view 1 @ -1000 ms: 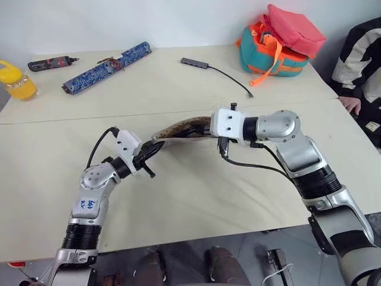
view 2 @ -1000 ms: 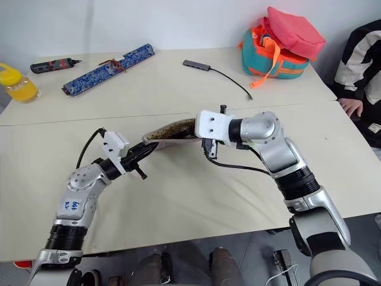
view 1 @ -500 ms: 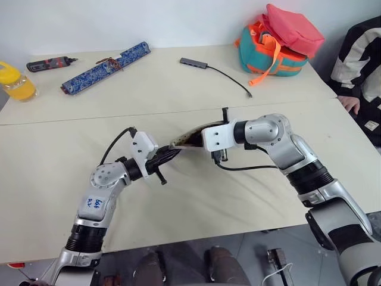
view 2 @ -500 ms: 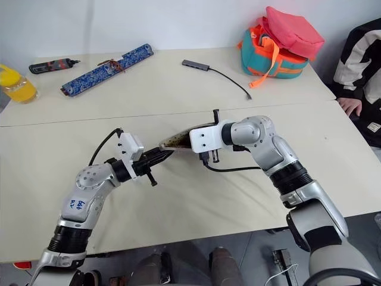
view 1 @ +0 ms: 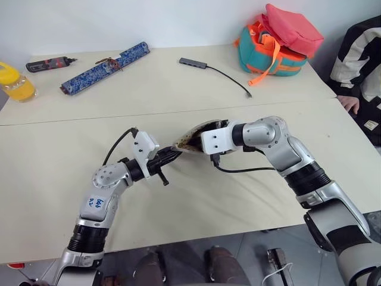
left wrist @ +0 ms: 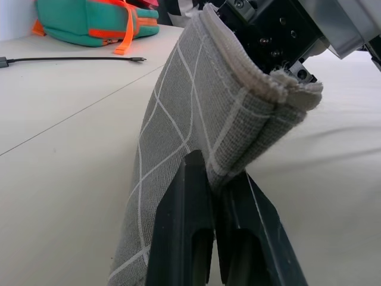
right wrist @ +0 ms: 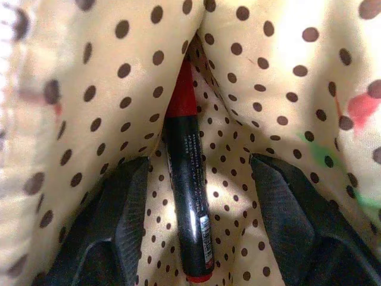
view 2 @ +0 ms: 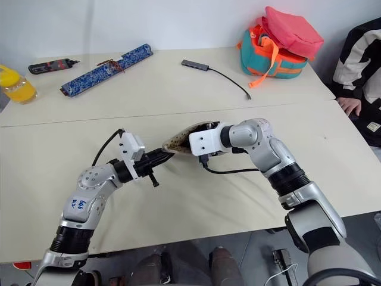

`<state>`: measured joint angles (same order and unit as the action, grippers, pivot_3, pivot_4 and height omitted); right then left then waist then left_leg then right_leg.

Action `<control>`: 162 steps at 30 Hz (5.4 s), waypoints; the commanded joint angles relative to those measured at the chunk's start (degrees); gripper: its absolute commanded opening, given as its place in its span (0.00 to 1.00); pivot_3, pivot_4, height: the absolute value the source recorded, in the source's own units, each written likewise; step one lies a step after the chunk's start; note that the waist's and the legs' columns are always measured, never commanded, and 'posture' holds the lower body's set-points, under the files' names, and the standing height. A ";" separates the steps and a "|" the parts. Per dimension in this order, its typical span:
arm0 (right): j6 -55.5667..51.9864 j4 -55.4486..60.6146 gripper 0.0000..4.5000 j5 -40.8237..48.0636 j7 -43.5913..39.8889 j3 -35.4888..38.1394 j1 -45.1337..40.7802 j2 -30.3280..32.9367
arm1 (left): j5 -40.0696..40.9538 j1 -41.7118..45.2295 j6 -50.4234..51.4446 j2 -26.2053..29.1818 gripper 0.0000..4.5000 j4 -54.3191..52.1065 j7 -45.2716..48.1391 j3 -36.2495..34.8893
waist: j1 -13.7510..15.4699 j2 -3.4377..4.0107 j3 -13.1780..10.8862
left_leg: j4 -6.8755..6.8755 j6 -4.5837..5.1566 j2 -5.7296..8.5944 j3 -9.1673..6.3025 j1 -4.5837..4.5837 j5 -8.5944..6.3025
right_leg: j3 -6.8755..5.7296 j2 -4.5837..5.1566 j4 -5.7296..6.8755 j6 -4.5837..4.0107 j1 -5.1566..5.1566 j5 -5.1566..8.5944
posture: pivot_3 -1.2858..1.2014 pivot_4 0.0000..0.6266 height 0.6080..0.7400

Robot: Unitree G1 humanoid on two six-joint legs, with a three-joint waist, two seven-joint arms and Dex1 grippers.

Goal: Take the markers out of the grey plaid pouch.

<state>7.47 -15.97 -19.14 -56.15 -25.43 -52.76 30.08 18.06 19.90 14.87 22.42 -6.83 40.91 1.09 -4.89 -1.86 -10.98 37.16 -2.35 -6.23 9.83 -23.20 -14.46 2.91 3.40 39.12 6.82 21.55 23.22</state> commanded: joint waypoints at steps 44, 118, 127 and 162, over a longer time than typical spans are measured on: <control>-10.07 3.97 0.26 -1.76 -13.78 -2.94 -3.96 -0.36 | 23.41 0.35 25.98 -3.18 0.00 -4.57 -0.69 -7.64 | -0.05 0.00 0.00 | 0.11 0.00 0.02 -0.18 0.02 0.00 | -0.03 0.00 0.08 0.00 -0.08 0.00 | 0.52 0.24 1.00; -20.64 7.24 0.22 -1.49 -20.93 -7.48 2.31 5.69 | 20.57 -3.57 23.67 -4.02 0.00 -7.40 -4.74 -1.21 | 0.14 0.00 0.00 | -0.14 0.07 0.12 -0.66 0.94 -0.10 | -0.39 0.02 -1.34 0.01 -1.86 -0.02 | 0.52 0.24 1.00; -24.40 10.99 0.12 7.42 -20.91 2.03 -2.02 4.23 | 17.22 -3.51 20.19 -2.66 0.00 -6.84 -4.93 -1.64 | 0.32 0.00 0.00 | -0.17 0.09 0.13 -0.65 0.97 -0.14 | -0.37 0.04 -1.38 0.00 -1.89 -0.02 | 0.52 0.24 1.00; -15.84 6.75 0.12 15.15 -4.37 10.70 3.91 4.66 | -18.01 -8.46 -22.03 21.97 0.00 5.70 -15.58 -22.44 | -0.22 -0.07 -0.04 | -0.21 0.11 -0.01 0.18 -0.12 -0.35 | 0.04 0.11 -0.81 0.08 -0.02 -0.04 | 0.52 0.24 1.00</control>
<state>-8.68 -9.92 -3.54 -62.52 -15.79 -48.75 34.54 3.15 13.62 -5.04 43.04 1.47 27.31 -18.79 -5.12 -1.92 -11.03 36.91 -2.25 -6.26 10.06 -23.31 -14.81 3.01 3.49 38.33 6.90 21.57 23.18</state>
